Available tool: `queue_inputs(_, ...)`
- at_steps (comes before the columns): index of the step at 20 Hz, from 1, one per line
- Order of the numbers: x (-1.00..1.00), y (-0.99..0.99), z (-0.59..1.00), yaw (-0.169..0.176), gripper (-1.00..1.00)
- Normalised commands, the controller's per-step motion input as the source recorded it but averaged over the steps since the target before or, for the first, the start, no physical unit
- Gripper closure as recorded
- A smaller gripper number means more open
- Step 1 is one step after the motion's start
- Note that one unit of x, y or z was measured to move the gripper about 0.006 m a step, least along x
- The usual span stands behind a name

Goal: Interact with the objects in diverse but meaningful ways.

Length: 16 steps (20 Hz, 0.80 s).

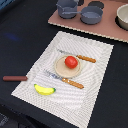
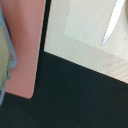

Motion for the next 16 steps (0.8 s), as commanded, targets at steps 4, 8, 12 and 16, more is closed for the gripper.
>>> queue_inputs(4, 0.63, -0.58, -0.07, -0.097, -1.0)
queue_inputs(8, 0.6, -0.55, -0.09, -0.093, -1.0)
queue_inputs(12, 0.52, -0.49, -0.11, -0.092, -1.0)
queue_inputs(16, 0.4, -0.42, -0.13, -0.074, -1.0)
